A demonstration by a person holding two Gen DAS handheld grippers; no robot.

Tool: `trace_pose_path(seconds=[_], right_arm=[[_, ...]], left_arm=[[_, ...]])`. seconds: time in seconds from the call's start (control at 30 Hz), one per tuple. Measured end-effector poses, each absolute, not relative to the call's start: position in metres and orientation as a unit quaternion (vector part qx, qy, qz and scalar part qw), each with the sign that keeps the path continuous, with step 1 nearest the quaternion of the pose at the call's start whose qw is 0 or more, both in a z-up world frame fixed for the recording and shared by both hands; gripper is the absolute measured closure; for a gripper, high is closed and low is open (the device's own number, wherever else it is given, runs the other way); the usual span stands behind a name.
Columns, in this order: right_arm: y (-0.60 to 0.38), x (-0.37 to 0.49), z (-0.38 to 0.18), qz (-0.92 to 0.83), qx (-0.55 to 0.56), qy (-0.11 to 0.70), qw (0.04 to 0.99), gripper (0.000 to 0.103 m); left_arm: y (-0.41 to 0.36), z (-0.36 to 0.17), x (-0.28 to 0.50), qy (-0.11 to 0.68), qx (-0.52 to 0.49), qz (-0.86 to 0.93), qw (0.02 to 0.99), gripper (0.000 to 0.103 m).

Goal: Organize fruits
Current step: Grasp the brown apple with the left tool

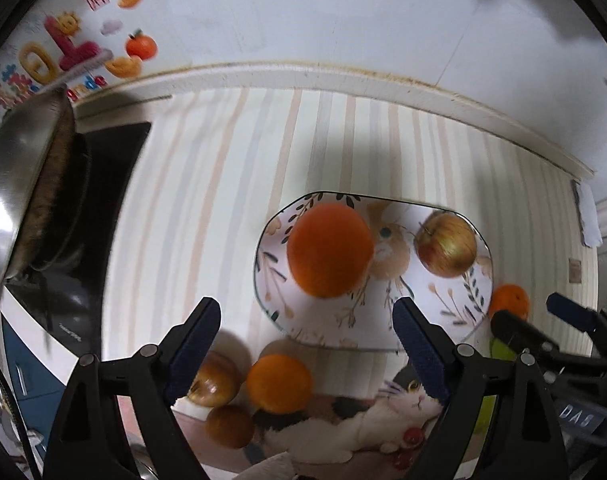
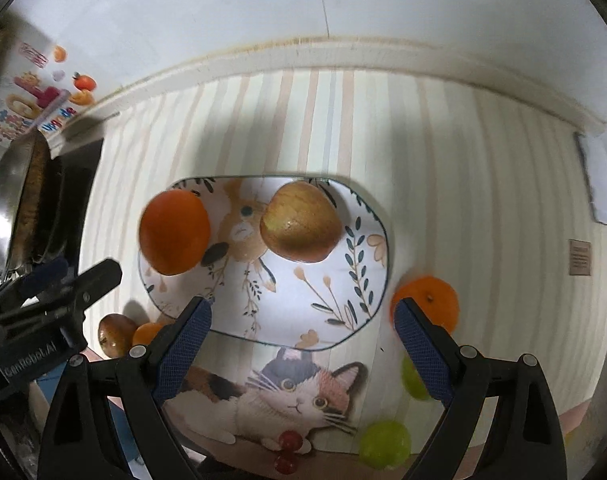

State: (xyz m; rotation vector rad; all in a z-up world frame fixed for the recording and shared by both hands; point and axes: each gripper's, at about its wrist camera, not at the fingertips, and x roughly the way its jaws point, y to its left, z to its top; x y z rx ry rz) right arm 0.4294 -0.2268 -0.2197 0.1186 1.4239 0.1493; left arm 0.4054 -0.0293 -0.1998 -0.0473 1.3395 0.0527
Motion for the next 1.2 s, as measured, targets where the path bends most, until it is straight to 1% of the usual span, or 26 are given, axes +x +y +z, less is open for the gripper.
trace_pose_path(seconds=[0.23, 0.5, 0.63, 0.77, 0.83, 0.97, 1.13, 1.2], right_arm=[[-0.216, 0.395, -0.177, 0.055, 0.059, 0.624, 0.777, 0.008], [-0.199, 0.354, -0.145, 0.048, 0.082, 0.608, 0.788, 0.008], [-0.197, 0.342, -0.134, 0.052, 0.109, 0.599, 0.792, 0.008], [-0.201, 0.333, -0.140, 0.058, 0.135, 0.605, 0.782, 0.008], [-0.206, 0.329, -0.154, 0.056, 0.145, 0.617, 0.771, 0.008], [-0.223, 0.322, -0.191, 0.034, 0.163, 0.645, 0.746, 0.008], [-0.260, 0.313, -0.248, -0.017, 0.201, 0.676, 0.709, 0.008], [-0.275, 0.310, -0.269, -0.039, 0.219, 0.682, 0.696, 0.008]], left_arm=[[-0.019, -0.163, 0.369, 0.595, -0.016, 0.001, 0.804, 0.015], [-0.004, -0.136, 0.345, 0.580, -0.028, -0.027, 0.814, 0.015], [0.006, -0.131, 0.339, 0.578, -0.034, -0.033, 0.815, 0.015], [0.016, -0.151, 0.334, 0.593, -0.026, -0.021, 0.805, 0.015], [0.024, -0.174, 0.332, 0.613, -0.022, -0.010, 0.789, 0.015], [0.036, -0.217, 0.326, 0.644, -0.009, 0.018, 0.764, 0.015], [0.060, -0.278, 0.330, 0.683, -0.020, 0.054, 0.728, 0.015], [0.064, -0.292, 0.333, 0.691, -0.024, 0.061, 0.720, 0.015]])
